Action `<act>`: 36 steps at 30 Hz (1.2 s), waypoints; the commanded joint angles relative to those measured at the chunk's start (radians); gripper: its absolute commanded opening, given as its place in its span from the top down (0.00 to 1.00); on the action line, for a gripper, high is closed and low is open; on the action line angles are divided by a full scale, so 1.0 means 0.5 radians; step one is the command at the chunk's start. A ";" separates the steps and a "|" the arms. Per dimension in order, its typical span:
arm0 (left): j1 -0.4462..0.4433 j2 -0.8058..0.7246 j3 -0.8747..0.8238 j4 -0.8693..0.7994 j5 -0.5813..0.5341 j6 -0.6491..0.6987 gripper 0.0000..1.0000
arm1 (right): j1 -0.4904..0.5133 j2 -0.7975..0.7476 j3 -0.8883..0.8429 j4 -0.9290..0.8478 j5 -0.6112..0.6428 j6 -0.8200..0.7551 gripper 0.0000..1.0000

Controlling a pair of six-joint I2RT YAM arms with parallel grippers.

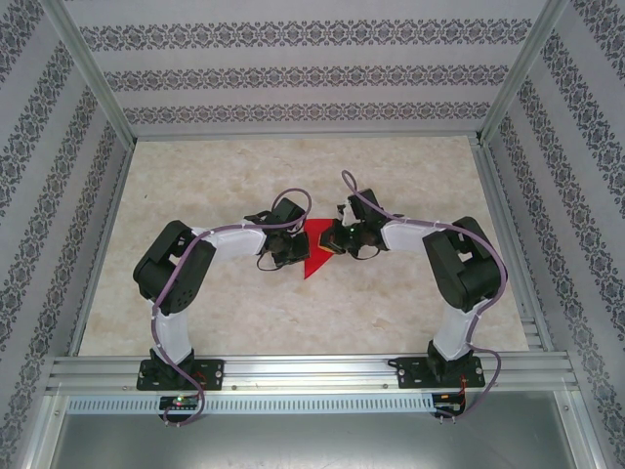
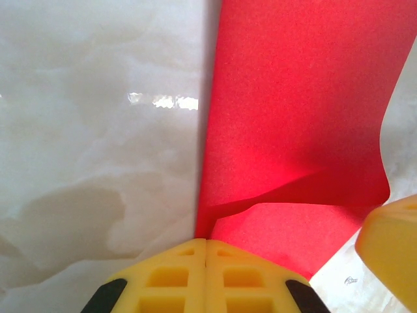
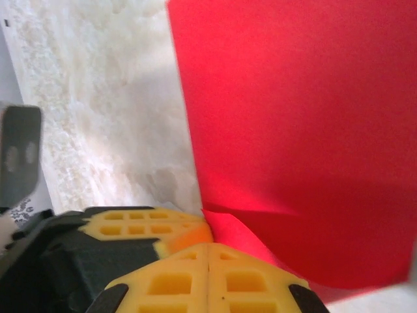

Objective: Fold a paper plane with a square sheet of paper (pick it up from the middle)
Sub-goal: Third fold the triangle at the center of the table.

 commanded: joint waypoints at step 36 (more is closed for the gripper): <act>-0.085 -0.057 0.106 -0.059 0.006 0.131 0.92 | -0.025 0.057 -0.086 0.029 -0.007 -0.103 1.00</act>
